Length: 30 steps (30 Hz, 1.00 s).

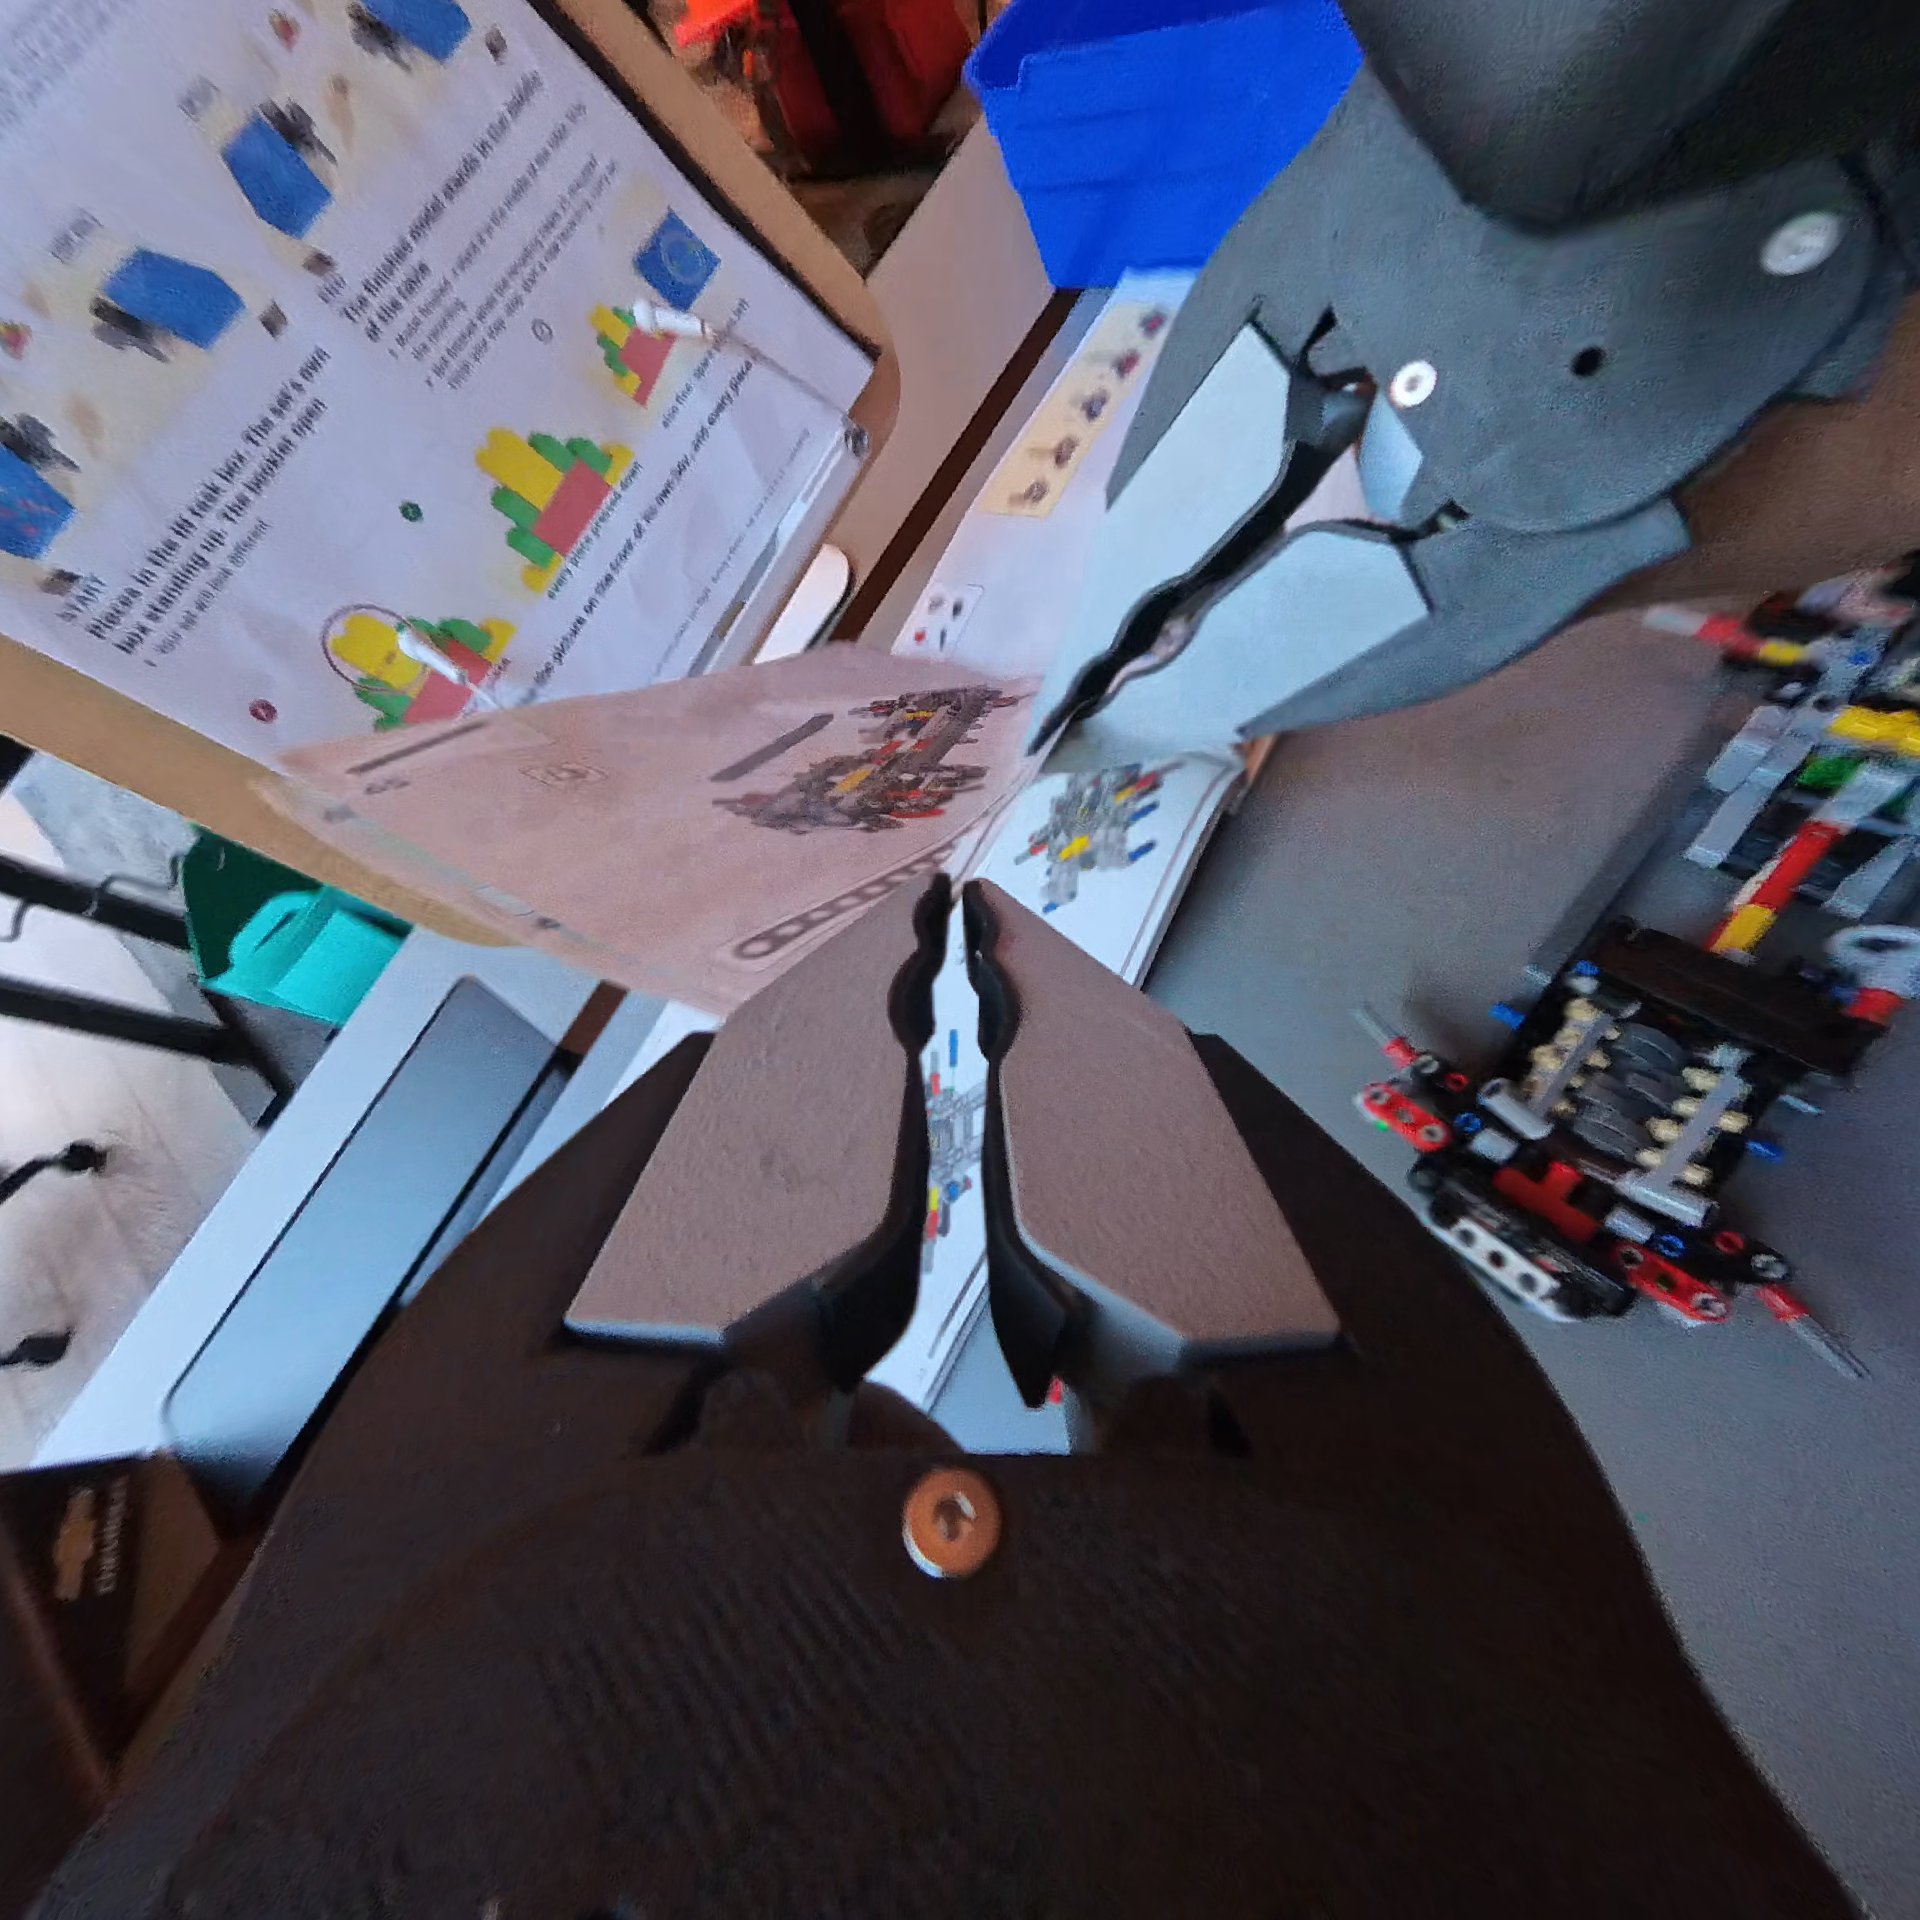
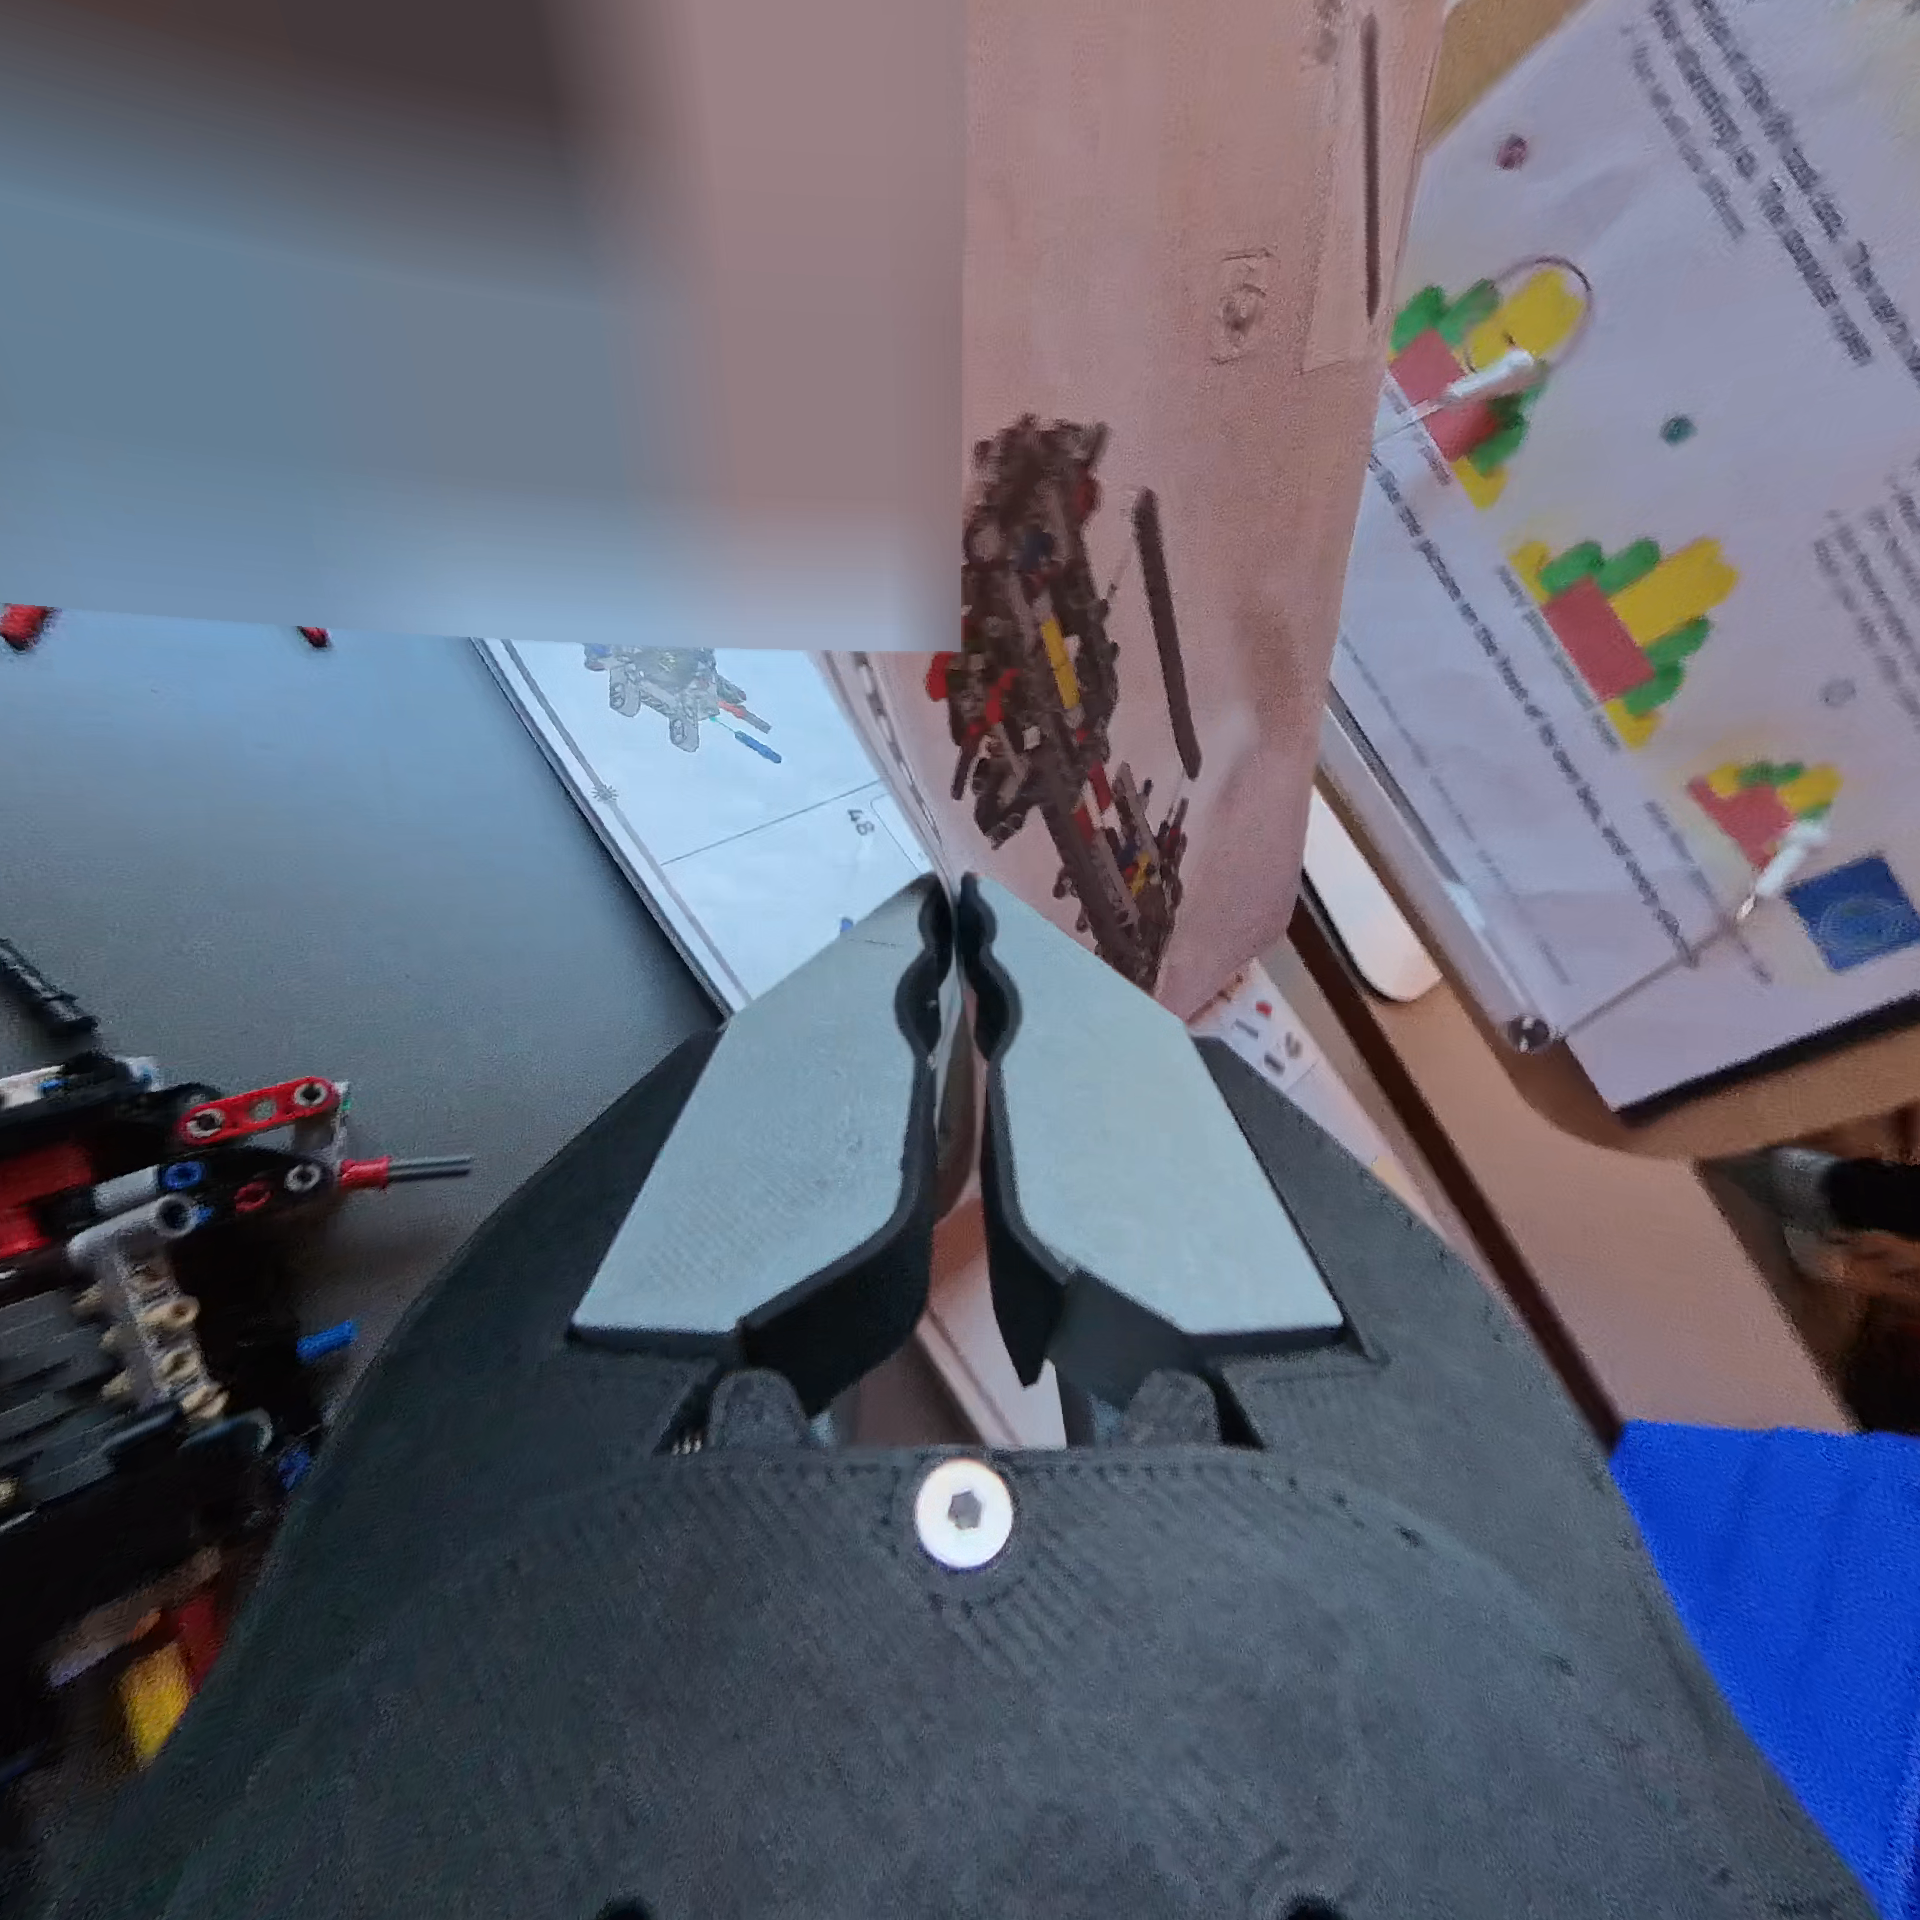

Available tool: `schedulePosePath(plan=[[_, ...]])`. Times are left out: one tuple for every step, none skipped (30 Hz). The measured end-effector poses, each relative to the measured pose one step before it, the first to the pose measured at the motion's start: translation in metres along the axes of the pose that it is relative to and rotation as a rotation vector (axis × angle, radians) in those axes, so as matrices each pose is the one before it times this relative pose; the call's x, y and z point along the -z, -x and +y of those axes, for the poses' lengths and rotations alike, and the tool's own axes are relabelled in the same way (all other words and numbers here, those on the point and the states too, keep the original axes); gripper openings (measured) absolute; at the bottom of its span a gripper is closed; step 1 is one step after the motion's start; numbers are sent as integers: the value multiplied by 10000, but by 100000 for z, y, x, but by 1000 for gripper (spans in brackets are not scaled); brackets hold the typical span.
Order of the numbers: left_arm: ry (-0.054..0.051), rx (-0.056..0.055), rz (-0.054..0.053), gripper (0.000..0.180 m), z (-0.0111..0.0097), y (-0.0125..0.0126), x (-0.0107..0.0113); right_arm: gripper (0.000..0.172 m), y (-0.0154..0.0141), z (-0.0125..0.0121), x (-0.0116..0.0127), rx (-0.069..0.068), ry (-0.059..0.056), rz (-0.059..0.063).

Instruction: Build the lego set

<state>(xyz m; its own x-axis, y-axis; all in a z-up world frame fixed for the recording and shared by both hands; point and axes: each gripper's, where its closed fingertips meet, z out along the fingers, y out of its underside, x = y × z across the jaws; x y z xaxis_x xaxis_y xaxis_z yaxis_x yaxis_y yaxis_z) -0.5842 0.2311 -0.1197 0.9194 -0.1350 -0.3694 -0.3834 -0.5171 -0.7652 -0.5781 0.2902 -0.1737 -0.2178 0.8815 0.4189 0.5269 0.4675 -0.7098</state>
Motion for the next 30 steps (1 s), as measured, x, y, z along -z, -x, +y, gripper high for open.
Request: schedulePosePath(plan=[[-565, 274, 203, 2, -581, -260, 875, 0, -293, 547, 774, -579, -188, -116], [-534, 427, 176, 7, -432, -3, 1000, 0, -400, 740, 880, -572, -231, -102], [-303, 387, -1, 10, 17, 424, 892, 0, -537, 871, 946, -538, -190, -59], [-62, 279, -184, 10, 501, 850, 646, 1, -431, 875, 870, -535, -174, -180], [88, 227, -397, 2, 771, 1281, 256, 0, -355, 735, 717, -559, -193, -237], [300, 142, -269, 2, 996, 1188, -174, 0, -617, 644, 580, -545, -176, -71], [457, 250, -77, 7, 1135, 872, -379, 0, -702, 547, 476, -599, -107, -24], [377, 375, 21, 9, 894, 613, -406, 0, -442, 355, 394, -577, -100, -188], [151, 337, 79, 9, 544, 384, -393, 0, -404, 267, 336, -494, -21, -221], [85, 236, 70, 9, 464, 272, -387, 0, -444, 189, 333, -334, 29, -171], [245, 175, 76, 9, 695, 177, -422, 0, -303, 62, 342, -169, 12, -208], [358, 116, 66, 12, 845, 111, -456, 0, -179, 192, 247, -110, 134, -266], [393, 40, 83, 15, 885, 13, -509, 0, -238, 489, 185, -200, 342, -245], [328, -19, 113, 17, 775, -148, -545, 0, -296, 468, 240, -331, 324, -242], [249, -54, 179, 19, 619, -364, -586, 3, -178, 189, 346, -361, 103, -318], [209, -92, 155, 19, 471, -427, -615, 12, -163, -4, 471, -411, -51, -344], [208, -133, 45, 19, 374, -318, -595, 21, -169, -110, 598, -433, -122, -355], [191, -152, -27, 19, 268, -224, -497, 30, -161, -204, 742, -398, -207, -353], [134, -140, -20, 19, 128, -232, -383, 37, -299, -239, 883, -360, -250, -249], [52, -110, 11, 19, -4, -237, -259, 40, -531, -220, 980, -305, -251, -74], [-9, -66, 45, 19, -91, -257, -170, 43, -675, -192, 1005, -266, -258, 43], [-21, -25, 51, 19, -113, -210, -126, 46, -587, -214, 973, -257, -270, 22], [-22, -8, 27, 19, -104, -148, -123, 47, -410, -227, 898, -231, -300, -31], [-21, -6, 14, 19, -130, -139, -122, 44, -393, -201, 802, -174, -282, 17], [-46, -20, 21, 19, -207, -184, -131, 40, -484, -138, 680, -114, -244, 122], [-71, -58, 58, 19, -304, -311, -138, 32, -556, -43, 528, -71, -182, 179], [-68, -86, 56, 20, -371, -379, -179, 23, -528, -14, 396, -48, -166, 152], [-62, -100, 30, 21, -430, -392, -206, 16, -511, 62, 242, -103, -112, 129], [-77, -101, 27, 22, -512, -435, -227, 13, -405, 132, 121, -139, -35, 67], [-82, -89, 97, 23, -542, -574, -248, 10, -269, 116, 52, -90, -23, 11]])
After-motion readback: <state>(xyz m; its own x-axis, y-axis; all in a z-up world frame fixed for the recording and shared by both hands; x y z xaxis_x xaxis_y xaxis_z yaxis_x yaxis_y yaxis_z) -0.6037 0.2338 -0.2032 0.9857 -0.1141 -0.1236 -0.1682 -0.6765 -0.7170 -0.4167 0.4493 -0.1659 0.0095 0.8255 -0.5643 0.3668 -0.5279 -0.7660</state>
